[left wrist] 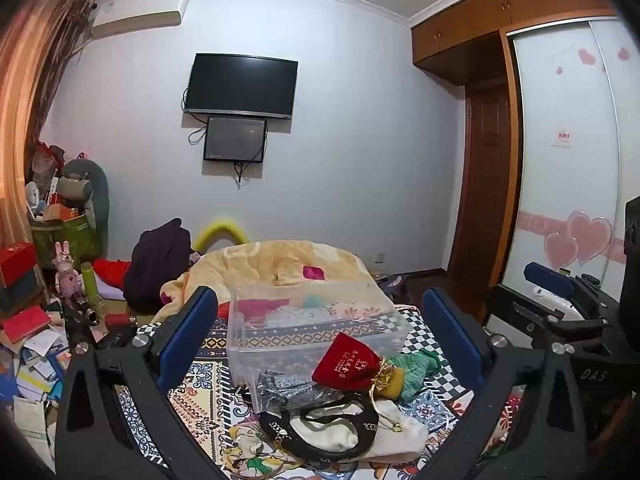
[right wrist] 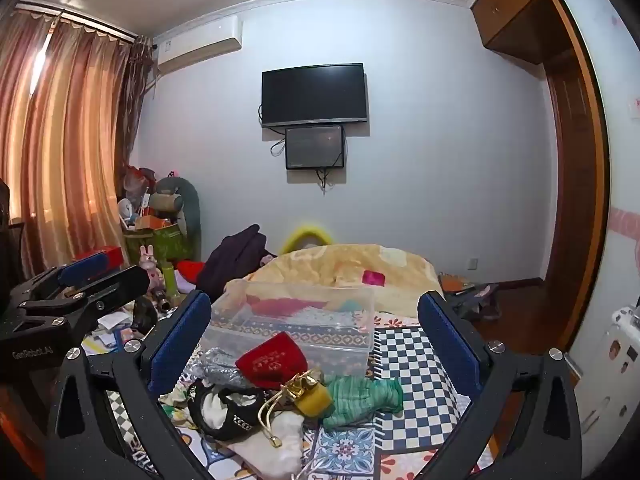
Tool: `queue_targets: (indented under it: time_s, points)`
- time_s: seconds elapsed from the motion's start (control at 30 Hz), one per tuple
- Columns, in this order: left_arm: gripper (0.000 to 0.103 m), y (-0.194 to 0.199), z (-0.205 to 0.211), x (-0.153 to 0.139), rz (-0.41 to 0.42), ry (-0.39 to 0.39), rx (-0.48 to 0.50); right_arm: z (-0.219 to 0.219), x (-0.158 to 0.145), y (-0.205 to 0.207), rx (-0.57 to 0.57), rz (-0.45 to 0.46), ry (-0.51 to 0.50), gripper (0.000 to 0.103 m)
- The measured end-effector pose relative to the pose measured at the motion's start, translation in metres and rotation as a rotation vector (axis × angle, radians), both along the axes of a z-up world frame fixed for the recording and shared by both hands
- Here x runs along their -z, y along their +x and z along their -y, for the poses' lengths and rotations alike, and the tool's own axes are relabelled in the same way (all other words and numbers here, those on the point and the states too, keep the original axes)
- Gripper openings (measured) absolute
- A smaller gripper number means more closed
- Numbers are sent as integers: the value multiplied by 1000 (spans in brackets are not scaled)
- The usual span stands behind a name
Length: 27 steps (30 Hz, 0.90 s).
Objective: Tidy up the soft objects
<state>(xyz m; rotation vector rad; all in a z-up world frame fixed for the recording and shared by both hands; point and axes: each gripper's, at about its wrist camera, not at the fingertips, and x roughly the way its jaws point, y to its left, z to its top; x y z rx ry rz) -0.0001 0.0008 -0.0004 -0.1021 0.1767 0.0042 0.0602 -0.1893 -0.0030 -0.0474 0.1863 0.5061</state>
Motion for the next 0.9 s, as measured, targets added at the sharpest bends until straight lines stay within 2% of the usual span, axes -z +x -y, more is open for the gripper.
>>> queue_targets:
  time_s: [0.27,0.9]
  points:
    - [103,5,5,1,3,16,3,0,-9,-5,-13,6,7,103]
    - [103,-8,2,-2,25,29,9,2,-6,-8,-26,18,36,103]
